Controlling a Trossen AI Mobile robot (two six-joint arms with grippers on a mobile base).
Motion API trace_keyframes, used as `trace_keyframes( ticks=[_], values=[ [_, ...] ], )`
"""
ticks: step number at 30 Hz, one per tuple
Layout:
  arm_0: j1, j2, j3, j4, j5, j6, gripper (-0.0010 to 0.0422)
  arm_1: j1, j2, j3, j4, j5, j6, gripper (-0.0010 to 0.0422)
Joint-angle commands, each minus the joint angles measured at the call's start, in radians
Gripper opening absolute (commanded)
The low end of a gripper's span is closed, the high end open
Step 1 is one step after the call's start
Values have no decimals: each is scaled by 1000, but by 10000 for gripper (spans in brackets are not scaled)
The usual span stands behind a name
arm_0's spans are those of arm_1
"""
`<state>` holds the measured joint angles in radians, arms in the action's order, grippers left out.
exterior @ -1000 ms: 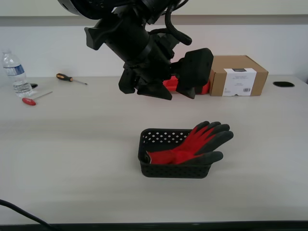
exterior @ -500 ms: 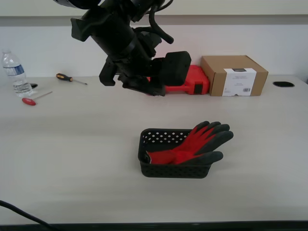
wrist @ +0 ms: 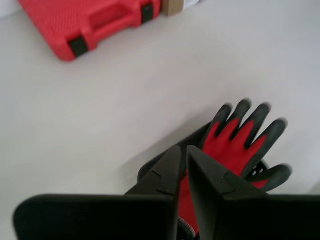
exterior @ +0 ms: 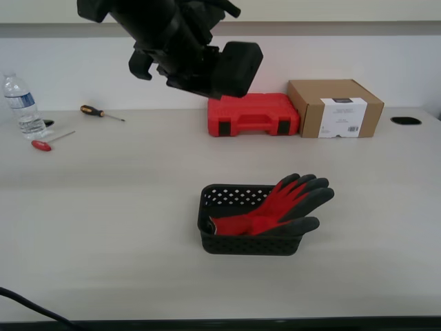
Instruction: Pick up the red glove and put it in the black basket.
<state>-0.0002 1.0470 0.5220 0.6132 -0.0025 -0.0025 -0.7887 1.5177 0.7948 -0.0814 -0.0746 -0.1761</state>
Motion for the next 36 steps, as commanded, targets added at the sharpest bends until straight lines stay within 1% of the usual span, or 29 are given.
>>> trace_keyframes(
  ticks=[1, 3, 4, 5, 6, 8, 9, 10, 14, 15, 16, 17, 20, 22, 23, 24, 25, 27, 28, 30, 32, 33, 34, 36],
  values=[
    [1, 0, 2, 3, 0, 3, 0, 9, -76, 0, -7, 1, 6, 46],
    [1, 0, 2, 0, 0, 3, 0, 10, -126, 0, -17, -15, 5, 128],
    [1, 0, 2, 0, 0, 3, 0, 10, -151, 0, -23, -68, 5, 194],
    [1, 0, 2, 0, 0, 3, 0, 10, -170, 0, -26, -103, 7, 243],
    [1, 0, 2, 0, 0, 3, 0, 10, -191, 0, -27, -153, 11, 318],
    [1, 0, 2, 0, 0, 3, 0, 11, -211, 0, -31, -215, 37, 417],
    [1, 0, 2, -1, 0, 3, 0, 11, -220, 0, -32, -232, 66, 386],
    [1, 0, 2, 0, 0, 3, 0, 11, -223, 0, -37, -232, 69, 322],
    [1, 0, 2, 0, 0, 3, 0, 11, -222, 0, -35, -231, 76, 116],
    [1, 0, 2, 0, 0, 3, 0, 11, -222, 0, -36, -231, 76, 81],
    [1, 0, 2, 0, 0, 3, 0, 11, -222, 0, -37, -232, 78, 25],
    [1, 0, 2, 0, 0, 3, 0, 11, -222, 0, -37, -231, 77, -7],
    [1, 0, 2, 0, 0, 3, 0, 11, -222, 0, -37, -231, 86, 52],
    [1, 0, 2, 0, 0, 3, 0, 11, -222, 0, -38, -232, 148, 110],
    [1, 0, 2, 0, 0, 3, 0, 12, -222, 0, -38, -235, 216, 141],
    [1, 0, 2, 0, 0, 3, 0, 13, -222, 0, -38, -267, 350, 201],
    [1, 0, 2, 0, 0, 3, 0, 13, -222, 0, -38, -280, 422, 259],
    [1, 0, 2, 0, 0, 3, 0, 13, -222, 0, -38, -280, 492, 380],
    [1, 0, 2, 0, 0, 3, 0, 14, -222, 0, -38, -280, 514, 420],
    [1, 0, 2, 0, 0, 3, 0, 14, -222, 0, -37, -280, 533, 331],
    [1, 0, 2, 0, 0, 3, 0, 14, -222, 0, -37, -280, 531, 203],
    [1, 0, 2, 0, 0, 3, 0, 14, -222, 0, -37, -280, 532, 150],
    [1, 0, 2, 0, 0, 3, 0, 14, -222, 0, -37, -280, 532, 88],
    [1, 0, 2, 0, 0, 3, 0, 14, -222, 0, -36, -280, 527, -8]
  ],
)
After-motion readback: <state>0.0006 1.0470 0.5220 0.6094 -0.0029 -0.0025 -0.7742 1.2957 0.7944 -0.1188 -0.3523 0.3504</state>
